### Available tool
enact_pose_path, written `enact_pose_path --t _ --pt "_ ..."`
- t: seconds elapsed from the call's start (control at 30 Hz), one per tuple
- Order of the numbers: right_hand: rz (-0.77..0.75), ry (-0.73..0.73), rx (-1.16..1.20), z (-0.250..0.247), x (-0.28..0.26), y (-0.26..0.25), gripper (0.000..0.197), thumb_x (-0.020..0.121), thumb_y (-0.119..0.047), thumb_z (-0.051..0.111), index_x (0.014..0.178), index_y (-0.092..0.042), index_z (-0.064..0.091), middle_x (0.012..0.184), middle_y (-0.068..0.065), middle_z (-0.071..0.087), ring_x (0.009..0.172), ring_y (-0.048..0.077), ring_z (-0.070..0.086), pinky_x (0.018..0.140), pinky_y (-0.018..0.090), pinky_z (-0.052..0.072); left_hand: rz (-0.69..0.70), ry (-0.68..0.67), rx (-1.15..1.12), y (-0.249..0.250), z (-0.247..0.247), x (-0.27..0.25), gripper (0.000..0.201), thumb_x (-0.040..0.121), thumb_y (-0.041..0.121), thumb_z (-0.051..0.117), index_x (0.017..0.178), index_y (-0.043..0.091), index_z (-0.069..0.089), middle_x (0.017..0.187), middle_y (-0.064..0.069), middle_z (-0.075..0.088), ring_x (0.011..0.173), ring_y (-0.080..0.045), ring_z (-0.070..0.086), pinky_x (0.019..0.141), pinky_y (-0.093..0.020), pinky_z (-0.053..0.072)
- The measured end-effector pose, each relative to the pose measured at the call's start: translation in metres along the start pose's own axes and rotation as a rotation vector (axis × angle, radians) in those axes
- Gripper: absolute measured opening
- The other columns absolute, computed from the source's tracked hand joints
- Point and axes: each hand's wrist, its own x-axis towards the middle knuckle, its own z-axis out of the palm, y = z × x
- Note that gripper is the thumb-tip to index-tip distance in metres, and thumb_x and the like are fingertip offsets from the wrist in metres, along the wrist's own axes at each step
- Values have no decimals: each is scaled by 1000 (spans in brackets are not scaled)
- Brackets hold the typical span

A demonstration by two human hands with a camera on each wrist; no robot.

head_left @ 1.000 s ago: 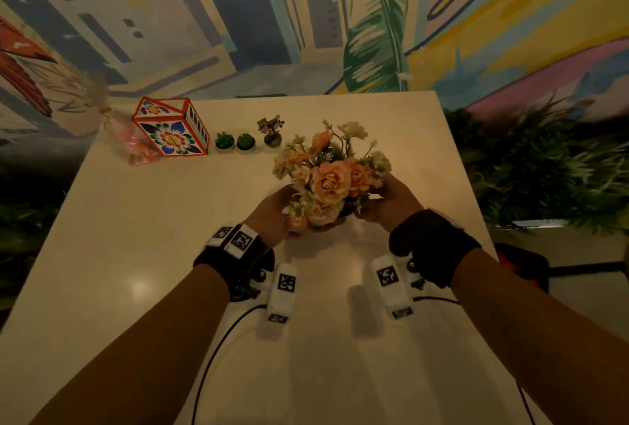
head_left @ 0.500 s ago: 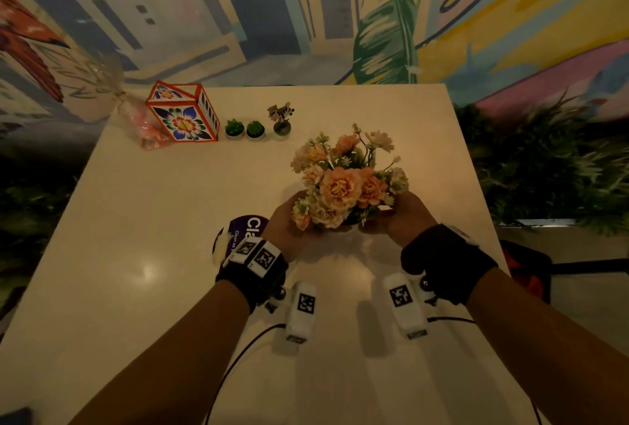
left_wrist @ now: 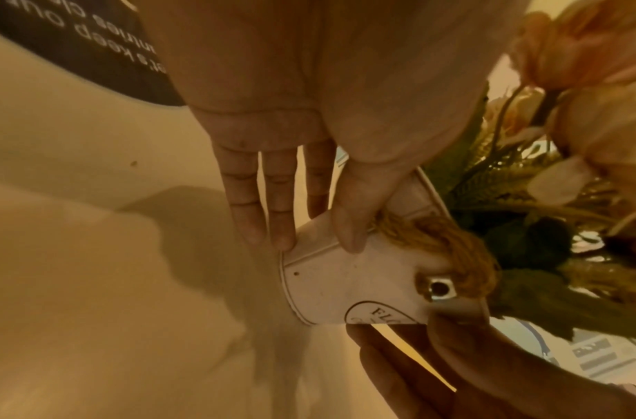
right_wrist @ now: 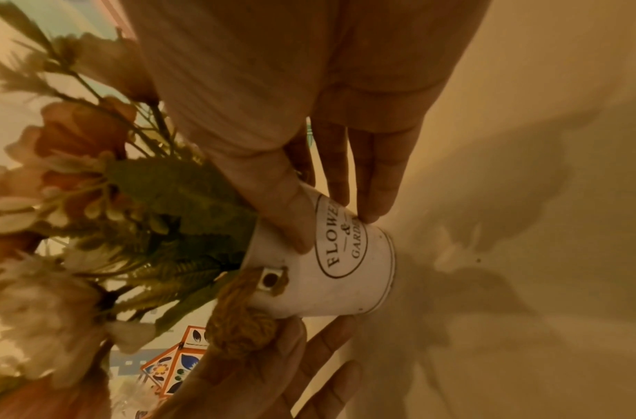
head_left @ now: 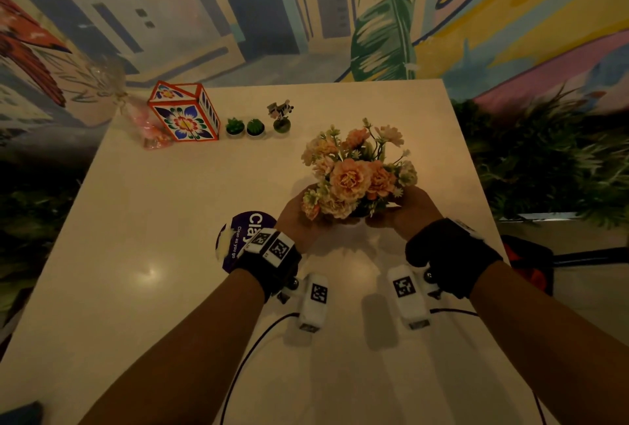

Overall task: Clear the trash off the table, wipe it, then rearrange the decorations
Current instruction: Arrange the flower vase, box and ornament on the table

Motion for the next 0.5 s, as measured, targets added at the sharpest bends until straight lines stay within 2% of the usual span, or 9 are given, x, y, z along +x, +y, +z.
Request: enact_pose_path --t 0.07,0.17,0.23,0.3,0.4,0.5 --pt "-17 2 -25 0 1 -1 66 62 17 74 121 -8 58 105 3 62 98 21 61 79 33 47 11 -58 -10 2 -3 2 43 85 10 67 125 4 56 125 -20 58 117 -36 53 96 -40 44" --pt "-9 8 -43 1 1 -2 64 63 16 74 121 -9 58 104 2 61 100 19 60 80 30 44 29 -69 3 9 -5 -3 50 79 20 72 125 5 57 124 -19 58 117 -32 53 98 -40 43" --pt "-10 18 -53 2 1 0 64 63 14 75 120 -9 59 108 5 63 104 22 61 84 35 47 10 -77 -73 8 -4 -5 57 74 24 75 123 2 57 123 -23 58 117 -36 53 98 -44 45" --pt "-11 25 -81 2 1 2 62 62 12 76 118 -10 60 112 8 64 107 25 61 92 41 47 6 -58 -147 10 -4 -9 68 66 35 74 122 0 56 121 -24 59 116 -38 54 96 -44 46" --pt "-10 5 -65 0 0 2 58 64 15 73 115 -10 60 114 9 63 99 23 62 94 41 46 82 -93 -154 1 -1 -5 89 55 58 60 127 5 55 126 -16 59 117 -32 54 102 -45 44" --pt "-22 -6 -35 0 -3 0 55 65 20 70 111 -8 60 112 9 62 84 16 65 91 40 47 96 -96 -155 0 0 -5 87 52 55 64 124 7 55 129 -16 57 121 -31 53 104 -48 41"
